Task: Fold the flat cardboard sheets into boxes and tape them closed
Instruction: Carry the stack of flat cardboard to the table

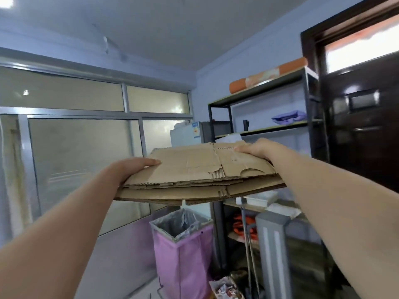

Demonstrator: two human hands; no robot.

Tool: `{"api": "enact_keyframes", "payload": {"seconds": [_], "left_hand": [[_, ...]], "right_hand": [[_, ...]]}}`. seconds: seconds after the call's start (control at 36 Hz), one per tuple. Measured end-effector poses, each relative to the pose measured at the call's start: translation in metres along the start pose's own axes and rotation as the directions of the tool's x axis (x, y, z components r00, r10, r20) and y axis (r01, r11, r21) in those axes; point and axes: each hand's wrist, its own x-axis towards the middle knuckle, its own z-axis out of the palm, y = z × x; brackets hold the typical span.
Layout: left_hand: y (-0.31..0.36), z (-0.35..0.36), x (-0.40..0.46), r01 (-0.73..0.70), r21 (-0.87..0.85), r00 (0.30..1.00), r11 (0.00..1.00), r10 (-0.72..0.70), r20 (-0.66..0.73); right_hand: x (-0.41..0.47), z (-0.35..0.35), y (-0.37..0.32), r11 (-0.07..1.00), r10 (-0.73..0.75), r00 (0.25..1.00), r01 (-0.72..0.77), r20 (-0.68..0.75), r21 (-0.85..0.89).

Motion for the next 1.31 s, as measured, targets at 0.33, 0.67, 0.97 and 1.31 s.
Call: {"api": "enact_keyframes", "payload": {"seconds": [0.33,0.67,0.97,1.31], "left_hand": [[0.042,0.123,-0.067,-0.192,-0.063,0.931,0.979,0.202,0.304],[0.158,0.233,-0.244,-0.342,-0.144,0.793,0.928,0.368,0.485],[0.253,0.394,-0.462,-0.364,-0.070,0.598,0.929,0.290,0.747],[0.354,0.531,-0.649,-0.595,-0.052,0.393,0.802,0.347,0.852]], "right_hand": [[-0.162,-0.110,0.081,0.920,0.308,0.911,-0.359,-0.276,-0.159],[-0.340,-0.274,0.171,0.863,0.435,0.787,-0.503,-0.437,-0.046],[-0.569,-0.448,0.298,0.675,0.685,0.575,-0.732,-0.448,0.093],[-0.753,-0.566,0.406,0.494,0.744,0.314,-0.853,-0.590,0.169]]}}
